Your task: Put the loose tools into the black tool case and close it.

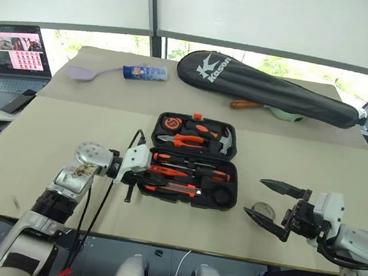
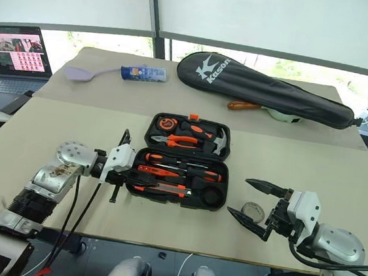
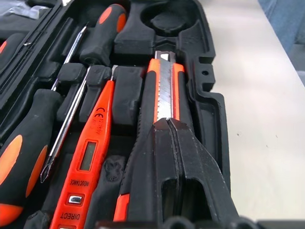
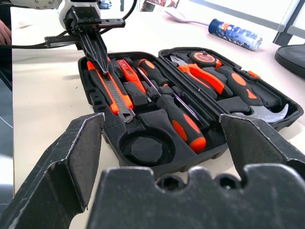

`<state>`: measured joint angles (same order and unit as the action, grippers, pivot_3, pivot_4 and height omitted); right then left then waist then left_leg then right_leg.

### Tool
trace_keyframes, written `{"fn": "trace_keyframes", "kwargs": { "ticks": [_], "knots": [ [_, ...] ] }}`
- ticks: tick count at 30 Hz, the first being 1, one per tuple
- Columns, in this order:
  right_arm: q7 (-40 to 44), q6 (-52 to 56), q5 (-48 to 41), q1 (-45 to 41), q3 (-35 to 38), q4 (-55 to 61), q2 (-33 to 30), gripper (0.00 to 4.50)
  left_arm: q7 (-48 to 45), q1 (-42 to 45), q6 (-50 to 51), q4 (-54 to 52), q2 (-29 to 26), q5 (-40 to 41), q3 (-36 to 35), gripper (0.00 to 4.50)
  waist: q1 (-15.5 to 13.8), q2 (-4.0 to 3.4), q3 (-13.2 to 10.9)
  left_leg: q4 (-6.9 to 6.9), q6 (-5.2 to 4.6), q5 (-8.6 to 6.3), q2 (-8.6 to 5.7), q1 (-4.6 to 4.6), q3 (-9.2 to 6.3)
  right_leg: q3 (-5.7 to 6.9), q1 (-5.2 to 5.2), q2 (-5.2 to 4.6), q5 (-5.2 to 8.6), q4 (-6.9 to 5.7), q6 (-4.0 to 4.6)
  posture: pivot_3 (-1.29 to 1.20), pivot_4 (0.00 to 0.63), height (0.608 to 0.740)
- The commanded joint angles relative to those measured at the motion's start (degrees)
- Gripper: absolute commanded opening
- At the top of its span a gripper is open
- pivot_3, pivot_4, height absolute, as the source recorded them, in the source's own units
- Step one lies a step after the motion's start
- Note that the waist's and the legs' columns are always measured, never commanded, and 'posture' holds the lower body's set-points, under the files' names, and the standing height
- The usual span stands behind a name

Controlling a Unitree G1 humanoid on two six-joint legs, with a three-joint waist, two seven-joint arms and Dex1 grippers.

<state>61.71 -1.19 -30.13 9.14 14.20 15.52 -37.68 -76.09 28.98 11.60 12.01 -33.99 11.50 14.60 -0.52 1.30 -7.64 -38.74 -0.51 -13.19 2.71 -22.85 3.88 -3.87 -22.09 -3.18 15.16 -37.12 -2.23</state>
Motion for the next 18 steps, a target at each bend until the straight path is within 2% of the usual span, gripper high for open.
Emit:
{"fn": "trace_keyframes", "kwargs": {
  "ticks": [1,9,13,15,18],
  "knots": [
    [-0.2,-1.26,-0.28,-1.03,0.51,0.49,0.27,4.5,4.43,-2.6,8.56,3.78,1.31,-1.79,1.48,0.01,0.0,-0.16,0.15,0.0,0.0,0.0,0.0,0.02,0.0,-0.01,0.0,0.01,0.03,0.0,-0.04,0.0,0.15,0.74],
    [-0.27,-1.1,-0.14,-1.21,0.06,0.59,0.5,4.5,4.0,-6.42,11.22,-0.1,-1.77,-3.54,4.09,0.01,0.47,-0.55,0.76,0.06,0.0,0.01,0.01,0.15,0.0,-0.1,0.06,0.04,0.26,0.0,-0.26,0.0,0.15,0.74],
    [-0.4,-0.97,-0.07,-1.22,-0.14,0.64,0.59,4.5,5.19,-7.27,11.16,0.02,-2.64,-5.6,5.96,0.01,0.92,-0.48,1.14,0.16,-0.01,0.01,0.01,0.18,0.0,-0.12,0.05,0.04,0.3,0.01,-0.25,0.0,0.15,0.74],
    [-0.42,-0.91,-0.03,-1.31,-0.28,0.63,0.61,4.5,6.21,-7.61,11.23,-0.41,-1.74,-4.37,4.83,0.01,1.17,-0.39,1.39,0.26,0.0,0.01,0.01,0.27,0.01,-0.15,0.09,0.03,0.34,0.03,-0.24,0.0,0.15,0.74],
    [-0.43,-0.88,-0.05,-1.42,-0.37,0.65,0.56,4.5,6.69,-8.23,5.58,-1.64,-0.32,-0.99,0.47,0.01,1.23,-0.43,1.41,0.49,0.0,0.01,-0.01,0.74,-0.02,-0.21,0.45,-0.02,0.5,0.05,-0.22,0.0,0.15,0.74]
  ]
}}
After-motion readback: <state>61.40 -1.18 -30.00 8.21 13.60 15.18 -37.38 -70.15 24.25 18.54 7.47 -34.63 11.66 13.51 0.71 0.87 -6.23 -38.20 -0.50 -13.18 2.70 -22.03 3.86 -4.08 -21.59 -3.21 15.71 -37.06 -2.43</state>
